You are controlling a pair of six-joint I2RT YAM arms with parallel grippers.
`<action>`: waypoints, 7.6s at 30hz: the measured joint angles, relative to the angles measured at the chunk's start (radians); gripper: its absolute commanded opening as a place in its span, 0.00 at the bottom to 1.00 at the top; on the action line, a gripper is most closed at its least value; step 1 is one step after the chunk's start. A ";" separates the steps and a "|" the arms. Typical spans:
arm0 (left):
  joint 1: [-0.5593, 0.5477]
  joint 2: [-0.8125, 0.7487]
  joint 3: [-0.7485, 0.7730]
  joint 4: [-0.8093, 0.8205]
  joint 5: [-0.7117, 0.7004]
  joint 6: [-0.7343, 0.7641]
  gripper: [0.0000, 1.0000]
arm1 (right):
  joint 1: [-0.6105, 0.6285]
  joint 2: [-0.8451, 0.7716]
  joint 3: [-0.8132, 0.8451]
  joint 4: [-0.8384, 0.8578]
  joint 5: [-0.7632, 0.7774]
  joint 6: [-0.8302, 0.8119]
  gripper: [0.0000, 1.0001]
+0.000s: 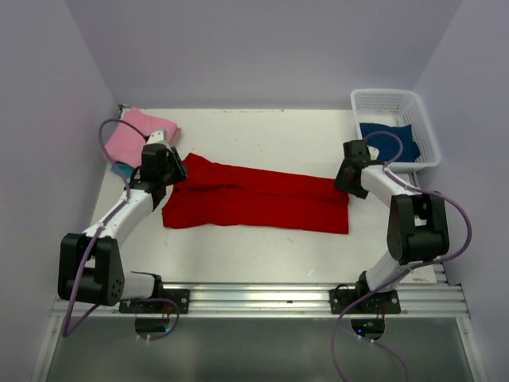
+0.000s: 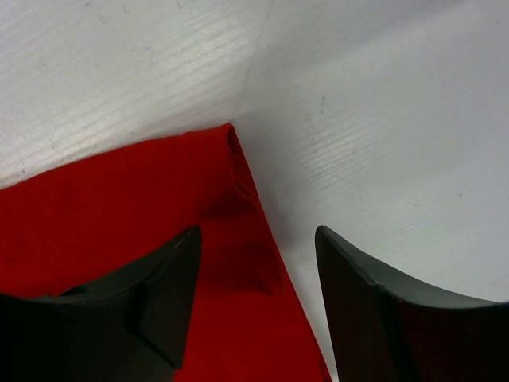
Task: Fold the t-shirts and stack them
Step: Fold the other side of the tshirt into a rectangle, then rotate the tshirt 90 degrees
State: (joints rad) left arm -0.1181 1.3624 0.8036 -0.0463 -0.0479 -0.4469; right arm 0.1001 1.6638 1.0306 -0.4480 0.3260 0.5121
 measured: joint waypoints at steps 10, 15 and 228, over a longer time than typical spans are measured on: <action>0.000 -0.358 -0.017 -0.032 -0.023 -0.041 1.00 | 0.000 -0.145 -0.004 -0.015 -0.003 0.003 0.47; 0.000 -0.237 -0.013 0.069 0.061 -0.060 0.34 | 0.000 -0.095 0.047 -0.005 -0.034 0.008 0.00; -0.454 1.201 1.464 -0.432 -0.013 0.258 0.52 | 0.523 -0.617 -0.235 -0.161 -0.264 0.113 0.37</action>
State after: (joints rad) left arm -0.5720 2.5629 2.2677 -0.4786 -0.0608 -0.1886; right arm 0.6231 1.0470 0.7952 -0.6094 0.0624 0.6247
